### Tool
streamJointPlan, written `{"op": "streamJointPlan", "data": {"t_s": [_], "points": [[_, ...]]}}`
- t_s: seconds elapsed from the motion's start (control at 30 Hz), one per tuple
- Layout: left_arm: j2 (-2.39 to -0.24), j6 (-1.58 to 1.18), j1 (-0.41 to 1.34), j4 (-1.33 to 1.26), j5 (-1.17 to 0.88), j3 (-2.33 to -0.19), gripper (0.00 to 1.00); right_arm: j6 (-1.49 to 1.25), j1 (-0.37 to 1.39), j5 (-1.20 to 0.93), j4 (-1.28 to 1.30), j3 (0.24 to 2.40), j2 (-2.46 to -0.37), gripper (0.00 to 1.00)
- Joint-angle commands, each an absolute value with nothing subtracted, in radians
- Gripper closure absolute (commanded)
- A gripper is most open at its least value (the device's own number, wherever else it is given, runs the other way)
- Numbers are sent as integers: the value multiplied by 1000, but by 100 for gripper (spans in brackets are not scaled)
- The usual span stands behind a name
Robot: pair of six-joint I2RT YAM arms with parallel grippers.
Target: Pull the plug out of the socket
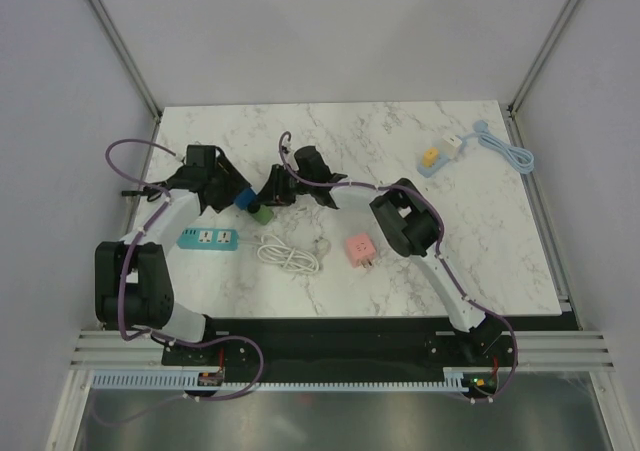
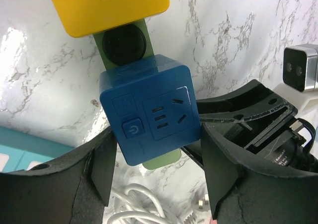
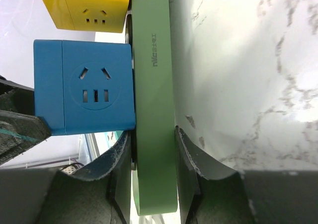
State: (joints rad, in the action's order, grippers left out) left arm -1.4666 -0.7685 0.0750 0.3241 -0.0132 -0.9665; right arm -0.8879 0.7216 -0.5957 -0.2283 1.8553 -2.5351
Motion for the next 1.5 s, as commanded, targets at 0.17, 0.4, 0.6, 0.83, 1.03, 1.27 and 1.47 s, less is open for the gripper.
{"op": "streamJointPlan", "data": {"t_s": [0.17, 0.4, 0.6, 0.83, 1.03, 1.27, 1.47], "points": [[-1439, -674, 123, 241, -227, -1129, 41, -801, 710, -500, -127, 1829, -2533, 97], [-1437, -618, 38, 365, -216, -1287, 27, -773, 699, -531, -109, 1848, -2545, 63], [-1469, -598, 3, 367, -164, -1289, 30, -701, 698, -526, -109, 1836, -2510, 36], [-1561, -539, -26, 356, -178, -1316, 66, -452, 695, -443, -91, 1796, -2375, 5], [-1592, -508, -49, 342, -184, -1312, 93, -224, 722, -335, -75, 1734, -2267, 2], [-1631, -508, -90, 311, -195, -1270, 98, -15, 853, -120, -57, 1750, -2278, 2], [-1687, -514, -101, 301, -187, -1246, 98, 24, 896, -43, -75, 1789, -2316, 2]]}}
